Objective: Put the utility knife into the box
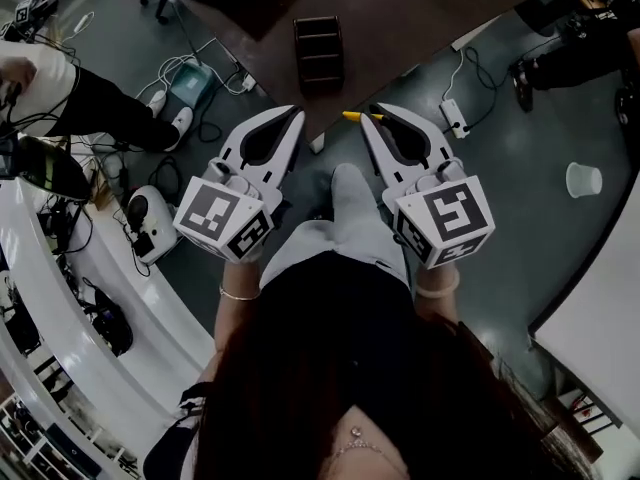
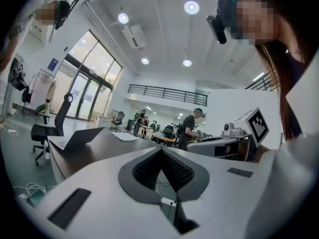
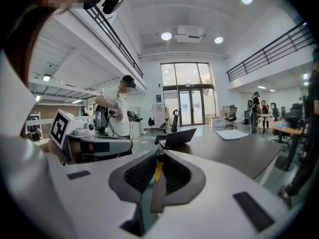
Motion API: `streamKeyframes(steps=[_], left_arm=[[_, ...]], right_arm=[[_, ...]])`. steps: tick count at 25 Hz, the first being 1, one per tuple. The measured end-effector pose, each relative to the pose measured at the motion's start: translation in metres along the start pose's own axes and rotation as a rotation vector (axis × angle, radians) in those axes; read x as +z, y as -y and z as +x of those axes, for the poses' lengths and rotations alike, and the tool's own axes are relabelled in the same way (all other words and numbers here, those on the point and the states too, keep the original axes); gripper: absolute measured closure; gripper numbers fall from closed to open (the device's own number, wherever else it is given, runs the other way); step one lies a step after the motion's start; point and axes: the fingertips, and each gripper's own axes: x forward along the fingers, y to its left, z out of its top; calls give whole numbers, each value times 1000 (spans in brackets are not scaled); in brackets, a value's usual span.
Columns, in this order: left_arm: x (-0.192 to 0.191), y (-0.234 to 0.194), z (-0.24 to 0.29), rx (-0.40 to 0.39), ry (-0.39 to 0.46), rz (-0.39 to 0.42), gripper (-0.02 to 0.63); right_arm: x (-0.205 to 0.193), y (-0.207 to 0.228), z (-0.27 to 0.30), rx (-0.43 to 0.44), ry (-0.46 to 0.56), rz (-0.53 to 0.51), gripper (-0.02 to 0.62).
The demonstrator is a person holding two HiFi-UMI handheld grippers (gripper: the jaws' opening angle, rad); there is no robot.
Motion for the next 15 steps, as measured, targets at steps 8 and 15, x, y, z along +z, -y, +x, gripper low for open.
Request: streamKeyframes(steps=[8,15], left_arm=[[9,-35,59,70,23,-16,606],[18,-63,88,145,42,-23,606]], right_arm=[[13,57,49,75,-13,-15,545],[24,92,92,144,-20,-11,545]])
